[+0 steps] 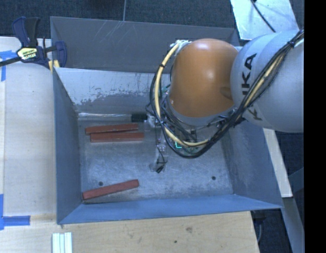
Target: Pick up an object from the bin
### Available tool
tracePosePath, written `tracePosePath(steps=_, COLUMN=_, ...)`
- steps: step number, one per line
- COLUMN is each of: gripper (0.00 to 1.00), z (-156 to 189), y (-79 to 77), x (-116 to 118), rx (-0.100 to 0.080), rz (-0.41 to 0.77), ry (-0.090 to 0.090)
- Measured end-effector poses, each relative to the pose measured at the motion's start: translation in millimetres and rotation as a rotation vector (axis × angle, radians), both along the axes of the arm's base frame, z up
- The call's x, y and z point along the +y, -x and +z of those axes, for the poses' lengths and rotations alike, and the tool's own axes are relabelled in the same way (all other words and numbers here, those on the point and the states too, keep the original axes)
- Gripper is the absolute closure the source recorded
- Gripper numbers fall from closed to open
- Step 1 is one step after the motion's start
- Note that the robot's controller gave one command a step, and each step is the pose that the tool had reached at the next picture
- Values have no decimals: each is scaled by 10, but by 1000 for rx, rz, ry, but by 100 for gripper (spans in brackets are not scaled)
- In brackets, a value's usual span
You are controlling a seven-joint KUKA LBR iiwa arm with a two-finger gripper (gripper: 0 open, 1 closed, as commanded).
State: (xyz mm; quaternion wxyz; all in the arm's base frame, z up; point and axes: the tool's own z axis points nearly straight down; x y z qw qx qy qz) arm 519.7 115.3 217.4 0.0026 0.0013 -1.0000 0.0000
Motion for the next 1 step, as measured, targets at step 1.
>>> tracePosePath(steps=1, gripper=0, z=-1318, y=385, x=269, rx=-3, rz=242, ry=-1)
